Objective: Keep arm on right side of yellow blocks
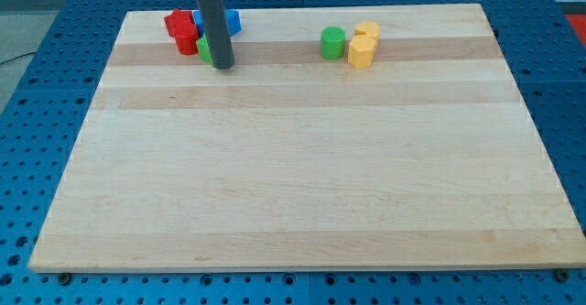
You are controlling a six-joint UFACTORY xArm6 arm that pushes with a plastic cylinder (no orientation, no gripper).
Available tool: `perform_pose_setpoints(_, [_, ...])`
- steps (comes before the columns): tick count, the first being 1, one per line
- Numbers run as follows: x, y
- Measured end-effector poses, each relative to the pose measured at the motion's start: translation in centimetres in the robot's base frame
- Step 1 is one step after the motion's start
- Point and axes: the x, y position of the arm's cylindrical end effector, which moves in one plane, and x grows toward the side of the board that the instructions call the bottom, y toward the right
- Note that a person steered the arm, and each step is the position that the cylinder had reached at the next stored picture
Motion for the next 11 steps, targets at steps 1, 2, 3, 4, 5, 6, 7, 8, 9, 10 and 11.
perform_pose_setpoints(1, [0.0,-0.5])
perform_pose_setpoints(2, [0.0,-0.7])
perform_pose_setpoints(3, [-0.5,-0.9])
perform_pose_setpoints(4, [-1.0,-0.9])
perform_pose_setpoints(5, [-1.0,-0.9])
perform_pose_setpoints(6, [0.0,-0.8])
perform_pose_setpoints(7, [2.3,5.6])
perform_pose_setpoints(8, [3.2,17.1])
perform_pose_setpoints(9, [3.2,26.4])
perform_pose_setpoints(10, [1.9,31.5])
perform_pose_setpoints(11, [-1.1,29.7])
